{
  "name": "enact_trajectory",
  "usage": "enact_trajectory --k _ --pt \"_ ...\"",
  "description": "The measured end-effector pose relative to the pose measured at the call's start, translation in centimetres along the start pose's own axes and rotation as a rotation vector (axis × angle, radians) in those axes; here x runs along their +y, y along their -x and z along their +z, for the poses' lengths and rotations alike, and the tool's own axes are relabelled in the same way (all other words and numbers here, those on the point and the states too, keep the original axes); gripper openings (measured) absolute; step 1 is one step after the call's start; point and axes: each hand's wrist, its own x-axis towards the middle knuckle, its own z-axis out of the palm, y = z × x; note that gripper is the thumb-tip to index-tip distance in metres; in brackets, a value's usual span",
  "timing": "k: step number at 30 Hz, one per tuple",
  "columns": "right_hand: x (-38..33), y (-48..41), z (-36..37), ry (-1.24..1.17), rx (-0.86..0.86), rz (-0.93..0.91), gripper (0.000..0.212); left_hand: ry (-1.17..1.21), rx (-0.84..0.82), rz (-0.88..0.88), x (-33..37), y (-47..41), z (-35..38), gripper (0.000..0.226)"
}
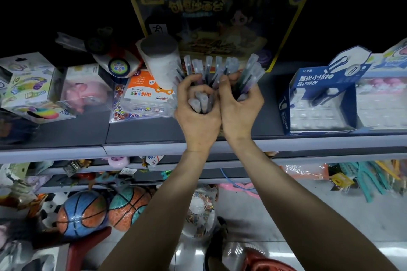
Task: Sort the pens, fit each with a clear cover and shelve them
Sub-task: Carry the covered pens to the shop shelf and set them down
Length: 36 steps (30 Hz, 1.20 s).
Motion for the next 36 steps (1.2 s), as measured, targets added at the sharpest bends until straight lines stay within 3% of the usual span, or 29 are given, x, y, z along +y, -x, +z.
enact_trajectory --k 8,16,21,26,29,36 --pt "-0.5 -0.1 -0.2 -0.023 -0.046 -0.058 0.013 -0.022 0.037 0.061 1.0 -0.1 0.2 0.043" --pt "-0.1 0.1 -0.1 0.018 -0.129 -0.103 0.013 -0.107 0.055 0.106 2.0 -0.4 0.2 0.013" --pt "-0.1 0.3 -0.7 0.072 -0.129 -0.119 0.015 -0.154 -0.007 0.141 3.3 -0.9 -0.2 0.009" --pt "-1.3 0.4 -2.5 0.207 -0.29 -0.024 0.013 -0.213 -0.121 0.069 5.3 -2.0 -2.4 0.005" --pt "-2.7 0.5 -4.1 0.351 -0.39 -0.037 0.024 -0.271 -0.172 0.074 6.5 -2.0 -4.6 0.006" --pt "-2.4 1.7 -7.6 0.586 -0.579 0.034 0.088 -0.442 -0.057 -0.068 4.1 -1.2 -10.2 0.01"
